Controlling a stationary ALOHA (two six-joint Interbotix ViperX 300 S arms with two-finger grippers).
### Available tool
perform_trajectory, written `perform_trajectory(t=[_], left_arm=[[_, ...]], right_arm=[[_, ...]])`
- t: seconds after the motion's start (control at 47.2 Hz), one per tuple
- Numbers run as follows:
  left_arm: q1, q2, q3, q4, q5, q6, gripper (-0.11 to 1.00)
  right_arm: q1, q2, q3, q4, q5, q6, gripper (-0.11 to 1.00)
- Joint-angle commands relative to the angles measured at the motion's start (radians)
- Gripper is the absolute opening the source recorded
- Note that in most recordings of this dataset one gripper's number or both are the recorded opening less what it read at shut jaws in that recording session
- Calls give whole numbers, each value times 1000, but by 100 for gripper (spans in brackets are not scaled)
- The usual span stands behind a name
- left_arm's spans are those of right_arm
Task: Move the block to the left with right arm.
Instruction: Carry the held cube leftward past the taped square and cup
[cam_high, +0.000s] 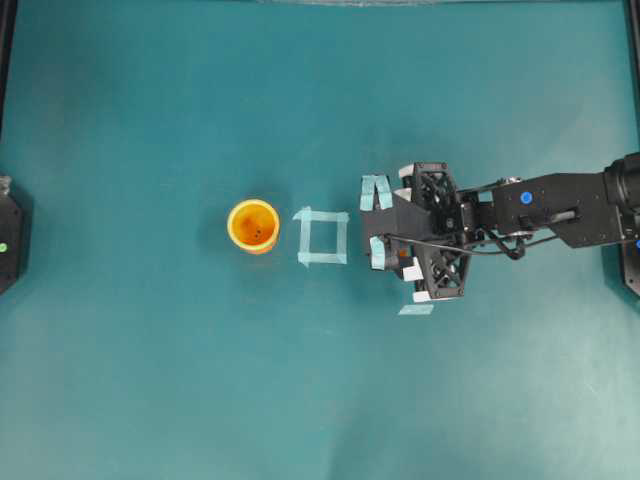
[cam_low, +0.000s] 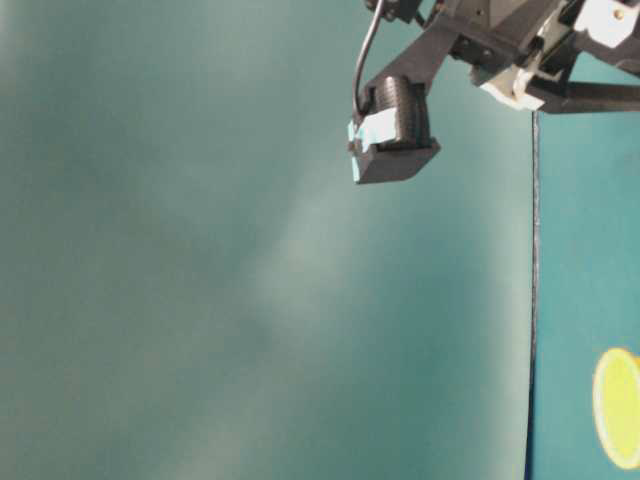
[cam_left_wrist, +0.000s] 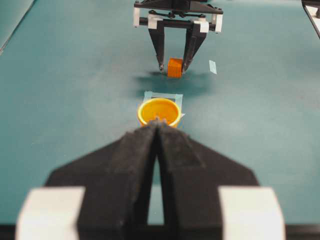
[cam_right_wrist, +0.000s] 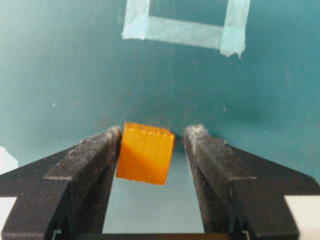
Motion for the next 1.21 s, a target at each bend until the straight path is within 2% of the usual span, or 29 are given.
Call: perform_trajectory(t=[0.0,0.085,0.254,0.382,0.488,0.721,1.187], left_arm=[[3,11,-15,2,-5,-2,0],[3,12,-14,2,-3,-3,0],[3,11,-18,2,6,-3,0],[3,6,-25,2,28,-5,0],[3,6,-28,2,38,-5,0],[3,6,-28,2,41,-5,0],[3,6,-29,2,43,0,0]], right_arm=[[0,-11,-6,6,-3,5,57],[0,-11,-9,8,-3,17,54],[2,-29,-44,8,11,60,41],[2,-67,-106,8,66,112,41],[2,-94,-181,8,109,137,41],[2,-84,-324,2,117,135,41],[-6,115,-704,-43,55,129,41]])
